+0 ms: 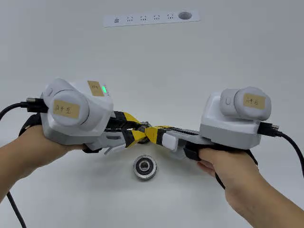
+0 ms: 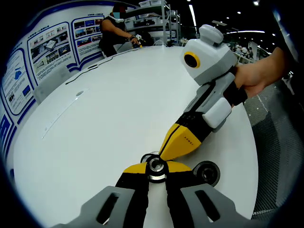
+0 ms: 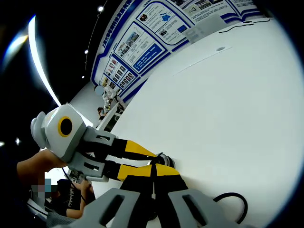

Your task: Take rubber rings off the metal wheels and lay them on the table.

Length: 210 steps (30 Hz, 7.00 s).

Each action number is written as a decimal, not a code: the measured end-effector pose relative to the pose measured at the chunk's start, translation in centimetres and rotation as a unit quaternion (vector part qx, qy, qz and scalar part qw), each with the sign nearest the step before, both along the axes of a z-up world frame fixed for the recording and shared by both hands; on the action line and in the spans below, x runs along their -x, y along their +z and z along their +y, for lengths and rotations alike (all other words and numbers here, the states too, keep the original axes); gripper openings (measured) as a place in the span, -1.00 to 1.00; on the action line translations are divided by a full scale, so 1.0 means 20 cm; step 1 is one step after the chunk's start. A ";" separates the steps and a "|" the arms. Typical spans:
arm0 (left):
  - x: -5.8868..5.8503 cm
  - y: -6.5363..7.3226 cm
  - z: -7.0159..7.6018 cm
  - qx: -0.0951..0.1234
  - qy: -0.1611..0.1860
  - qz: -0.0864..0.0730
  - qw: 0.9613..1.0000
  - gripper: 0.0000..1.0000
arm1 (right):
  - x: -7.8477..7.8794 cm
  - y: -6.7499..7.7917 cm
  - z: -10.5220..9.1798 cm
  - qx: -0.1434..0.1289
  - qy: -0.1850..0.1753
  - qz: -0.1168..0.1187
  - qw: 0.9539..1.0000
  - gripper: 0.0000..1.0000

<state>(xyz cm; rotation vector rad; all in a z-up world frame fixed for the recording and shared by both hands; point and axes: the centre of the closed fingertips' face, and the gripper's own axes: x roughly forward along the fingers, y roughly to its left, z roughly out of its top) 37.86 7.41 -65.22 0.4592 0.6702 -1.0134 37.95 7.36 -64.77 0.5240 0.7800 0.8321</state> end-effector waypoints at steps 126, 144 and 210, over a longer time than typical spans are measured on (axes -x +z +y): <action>0.06 0.16 0.07 0.025 0.071 -0.032 0.997 -0.23 | 0.12 0.14 -0.52 -0.095 -0.154 0.058 0.982 -0.52; -0.02 0.05 0.00 0.002 0.045 -0.016 0.999 -0.43 | 0.10 0.18 -0.31 -0.109 -0.079 0.038 0.990 -0.36; 0.00 0.00 -0.01 -0.003 0.016 0.008 1.000 -0.75 | 0.04 0.06 0.01 -0.131 -0.046 0.091 0.986 0.08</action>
